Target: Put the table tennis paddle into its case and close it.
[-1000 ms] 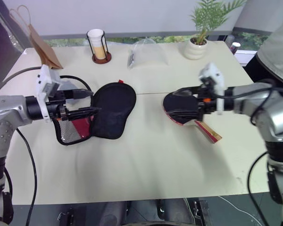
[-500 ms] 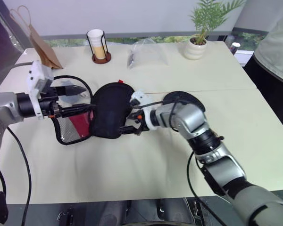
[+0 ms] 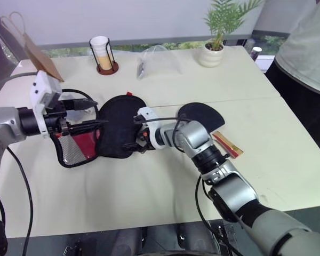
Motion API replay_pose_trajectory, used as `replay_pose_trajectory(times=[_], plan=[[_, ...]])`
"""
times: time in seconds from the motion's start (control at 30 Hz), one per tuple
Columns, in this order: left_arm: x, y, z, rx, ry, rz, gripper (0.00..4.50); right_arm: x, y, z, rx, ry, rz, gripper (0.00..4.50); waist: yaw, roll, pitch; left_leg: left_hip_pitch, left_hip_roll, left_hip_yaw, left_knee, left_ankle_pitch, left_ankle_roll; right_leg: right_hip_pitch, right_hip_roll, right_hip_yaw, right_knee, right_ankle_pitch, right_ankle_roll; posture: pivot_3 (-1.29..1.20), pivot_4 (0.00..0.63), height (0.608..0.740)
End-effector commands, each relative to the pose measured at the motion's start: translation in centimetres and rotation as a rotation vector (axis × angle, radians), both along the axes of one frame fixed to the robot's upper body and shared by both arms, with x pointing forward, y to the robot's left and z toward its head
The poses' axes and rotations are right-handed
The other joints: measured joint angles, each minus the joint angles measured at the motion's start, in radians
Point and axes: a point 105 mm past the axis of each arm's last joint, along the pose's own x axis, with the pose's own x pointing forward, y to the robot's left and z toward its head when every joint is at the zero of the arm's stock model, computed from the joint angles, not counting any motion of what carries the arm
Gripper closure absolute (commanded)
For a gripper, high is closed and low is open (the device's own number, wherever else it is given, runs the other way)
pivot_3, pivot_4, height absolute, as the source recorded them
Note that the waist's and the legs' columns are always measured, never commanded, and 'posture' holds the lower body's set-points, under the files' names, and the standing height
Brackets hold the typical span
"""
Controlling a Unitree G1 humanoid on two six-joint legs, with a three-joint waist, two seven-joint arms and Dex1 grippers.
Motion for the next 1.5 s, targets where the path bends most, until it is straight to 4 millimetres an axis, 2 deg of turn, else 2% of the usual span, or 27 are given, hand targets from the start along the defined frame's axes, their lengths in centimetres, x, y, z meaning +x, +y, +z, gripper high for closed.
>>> replay_pose_trajectory(times=[0.03, 0.1, 0.33, 0.47, 0.57, 0.7, 0.8, 0.93, 1.07, 1.27, 1.5], plan=[[-0.5, 0.1, 1.2, 0.003, -0.048, 0.001, 0.72, 0.3, 0.4, -1.1, -0.065, -0.046, -0.006, 0.27, 0.000, 0.000, 0.000, 0.000, 0.001, 0.001, 0.000, 0.000, 0.000, 0.000, 0.001, 0.001, 0.000, 0.000, 0.000, 0.00, 0.150, 0.740], [-0.6, 0.1, 1.2, 0.003, -0.049, 0.006, 0.72, 0.6, 0.5, -1.6, -0.096, -0.077, -0.006, 0.86, 0.000, 0.000, 0.000, 0.001, 0.002, 0.002, 0.000, 0.000, 0.000, 0.000, 0.002, 0.003, 0.000, 0.001, -0.001, 0.00, 0.150, 0.740], [-0.7, 0.3, 1.0, 0.002, -0.050, 0.018, 0.72, 1.0, 0.0, -2.4, -0.150, -0.137, -0.003, 4.41, 0.001, 0.000, 0.000, 0.002, 0.009, 0.005, 0.000, 0.000, 0.000, -0.001, 0.008, 0.005, -0.001, 0.003, -0.004, 0.00, 0.150, 0.740], [-0.6, 0.2, 0.9, -0.001, -0.052, 0.019, 0.72, 1.1, -1.2, -2.2, -0.156, -0.127, -0.015, 4.47, 0.004, 0.000, 0.000, 0.002, 0.011, 0.006, -0.001, 0.000, 0.000, -0.001, 0.010, 0.005, -0.002, 0.004, -0.006, 0.00, 0.150, 0.740], [-0.5, 0.2, 0.9, -0.003, -0.055, 0.020, 0.72, 0.7, -2.8, -1.0, -0.123, -0.106, -0.016, 4.47, 0.011, 0.000, 0.000, 0.002, 0.011, 0.006, -0.001, 0.000, 0.000, -0.001, 0.010, 0.005, -0.003, 0.004, -0.006, 0.00, 0.150, 0.740], [-0.3, 0.2, 0.9, -0.003, -0.056, 0.016, 0.72, -1.1, -6.7, 1.1, -0.124, -0.136, 0.060, 4.47, 0.029, 0.000, 0.000, -0.002, 0.010, 0.005, 0.001, 0.000, 0.000, -0.002, 0.010, 0.005, -0.006, 0.004, -0.006, 0.00, 0.150, 0.740], [-0.1, 0.0, 0.9, -0.004, -0.056, 0.006, 0.72, -2.4, -9.1, 1.6, -0.157, -0.149, 0.113, 4.47, 0.033, -0.001, 0.000, -0.003, 0.010, 0.006, 0.001, -0.001, 0.000, -0.002, 0.010, 0.005, -0.006, 0.004, -0.006, 0.00, 0.150, 0.740], [0.2, -0.2, 0.7, -0.008, -0.057, -0.007, 0.72, -4.1, -11.7, 1.9, -0.206, -0.169, 0.198, 4.47, 0.030, -0.001, 0.001, -0.003, 0.011, 0.007, 0.000, -0.001, 0.000, -0.003, 0.010, 0.005, -0.006, 0.003, -0.006, 0.00, 0.150, 0.740], [0.4, -0.5, 0.6, -0.010, -0.056, -0.019, 0.72, -5.4, -13.4, 2.3, -0.223, -0.171, 0.272, 4.47, 0.029, -0.002, 0.001, -0.003, 0.013, 0.008, 0.000, -0.001, 0.000, -0.004, 0.011, 0.005, -0.007, 0.003, -0.006, 0.00, 0.150, 0.740], [0.4, -0.6, 0.4, -0.001, -0.054, -0.031, 0.72, -5.6, -15.4, 2.1, -0.267, -0.170, 0.294, 4.47, 0.035, -0.005, 0.003, -0.004, 0.013, 0.008, 0.000, -0.001, 0.000, -0.004, 0.010, 0.005, -0.007, 0.003, -0.006, 0.00, 0.150, 0.740], [0.3, -0.7, 0.3, 0.009, -0.050, -0.038, 0.72, -4.5, -17.4, 1.9, -0.307, -0.184, 0.248, 4.47, 0.036, -0.005, 0.003, -0.004, 0.013, 0.008, 0.001, -0.001, 0.000, -0.004, 0.010, 0.005, -0.008, 0.003, -0.007, 0.00, 0.150, 0.740]])
